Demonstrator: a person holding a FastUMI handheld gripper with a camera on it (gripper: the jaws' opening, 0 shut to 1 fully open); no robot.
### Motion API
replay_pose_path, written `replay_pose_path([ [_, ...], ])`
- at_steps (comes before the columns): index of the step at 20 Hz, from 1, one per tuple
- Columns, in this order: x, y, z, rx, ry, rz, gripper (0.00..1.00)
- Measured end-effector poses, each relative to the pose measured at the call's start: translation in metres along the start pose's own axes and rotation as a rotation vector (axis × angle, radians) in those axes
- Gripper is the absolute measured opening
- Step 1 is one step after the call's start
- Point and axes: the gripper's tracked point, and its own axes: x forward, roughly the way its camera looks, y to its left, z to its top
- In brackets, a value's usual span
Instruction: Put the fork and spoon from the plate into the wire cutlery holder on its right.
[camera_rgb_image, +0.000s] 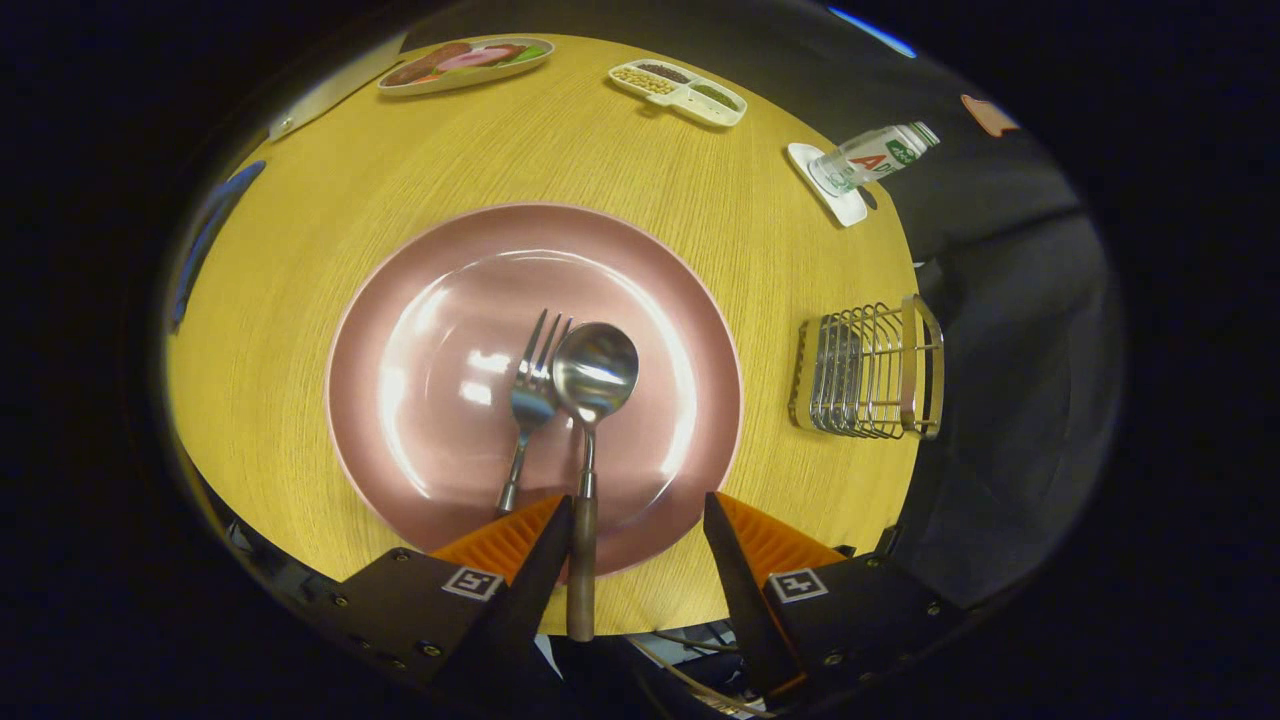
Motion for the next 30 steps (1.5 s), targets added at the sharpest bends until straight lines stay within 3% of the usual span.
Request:
replay_pose_path([
  [2, 0.000, 0.003, -0.003, -0.025, 0.019, -0.012, 0.67],
  [4, 0.003, 0.008, -0.003, -0.052, 0.028, -0.006, 0.64],
  [7, 0.003, 0.012, -0.006, -0.081, 0.038, -0.009, 0.12],
  [9, 0.000, 0.013, -0.008, -0.077, 0.048, -0.005, 0.13],
  [11, 0.002, 0.014, -0.008, -0.067, 0.065, -0.005, 0.07],
  [21, -0.014, -0.007, -0.003, -0.022, 0.076, -0.065, 0.07],
  [30, -0.047, -0.052, 0.006, 0.028, 0.051, -0.158, 0.07],
])
